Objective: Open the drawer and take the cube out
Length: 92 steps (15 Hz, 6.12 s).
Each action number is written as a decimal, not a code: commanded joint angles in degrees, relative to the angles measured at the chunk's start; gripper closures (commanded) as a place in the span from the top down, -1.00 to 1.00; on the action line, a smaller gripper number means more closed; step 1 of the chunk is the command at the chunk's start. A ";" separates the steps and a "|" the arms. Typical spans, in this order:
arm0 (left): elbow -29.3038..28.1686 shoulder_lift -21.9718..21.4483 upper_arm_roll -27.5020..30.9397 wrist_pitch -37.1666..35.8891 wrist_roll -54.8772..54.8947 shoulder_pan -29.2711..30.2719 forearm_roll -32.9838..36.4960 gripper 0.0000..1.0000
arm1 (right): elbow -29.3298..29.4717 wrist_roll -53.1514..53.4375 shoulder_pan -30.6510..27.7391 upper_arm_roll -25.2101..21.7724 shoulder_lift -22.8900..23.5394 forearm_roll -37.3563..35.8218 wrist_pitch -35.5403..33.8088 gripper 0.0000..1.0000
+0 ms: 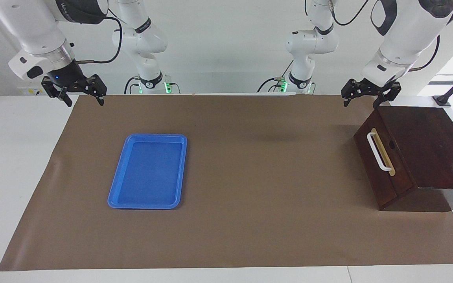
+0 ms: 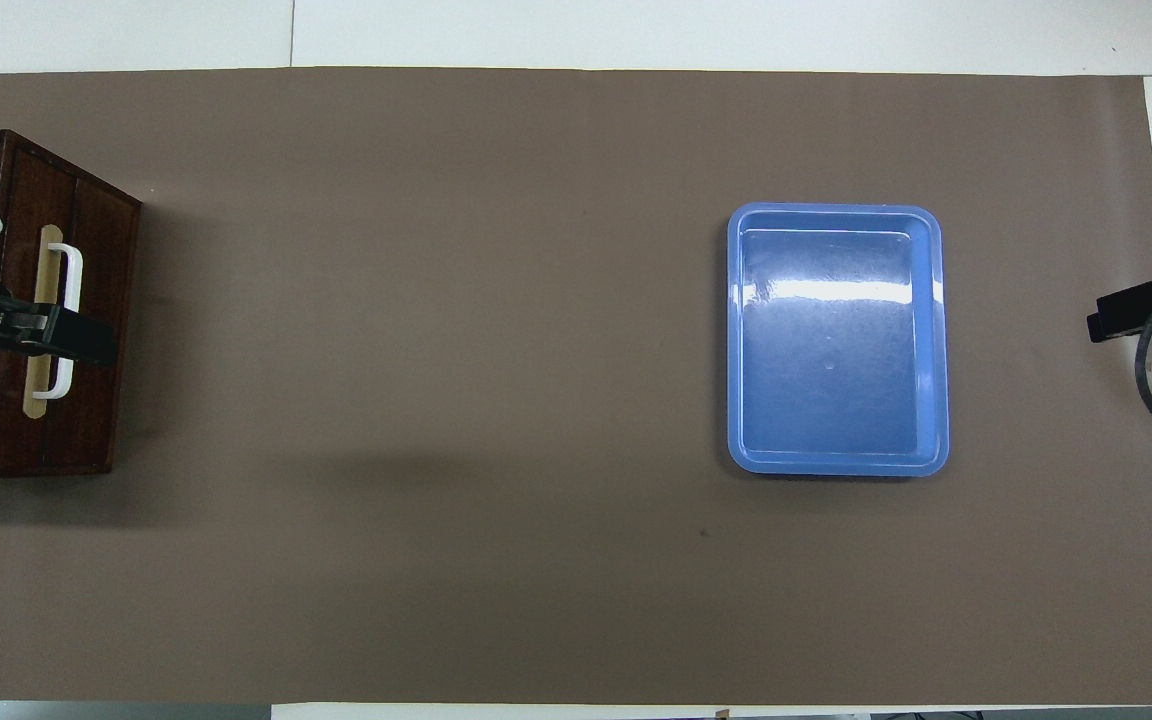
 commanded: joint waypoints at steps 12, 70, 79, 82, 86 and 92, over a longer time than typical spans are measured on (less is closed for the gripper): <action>-18.63 3.44 0.66 20.73 -11.80 -2.76 22.39 1.00 | -0.21 -0.99 -0.70 0.69 -0.02 0.07 0.58 1.00; -11.95 14.08 0.92 21.88 -17.08 -12.25 20.38 1.00 | -1.61 -1.17 -0.52 0.95 -0.46 0.16 1.02 1.00; -10.63 13.55 1.19 20.12 -16.12 -11.03 20.47 1.00 | -2.58 -1.08 -0.52 0.95 -1.08 0.16 1.37 1.00; -12.21 13.29 1.19 22.84 -15.07 -8.92 20.47 1.00 | -2.58 -1.08 -0.52 0.95 -1.08 0.16 1.28 1.00; -13.36 12.94 1.19 24.43 -14.18 -7.60 20.55 1.00 | -2.58 -1.08 -0.52 0.95 -1.08 0.16 1.28 1.00; -15.99 12.50 1.19 28.73 -14.18 -6.80 20.47 1.00 | -2.58 -1.08 -0.52 0.95 -1.08 0.16 1.28 1.00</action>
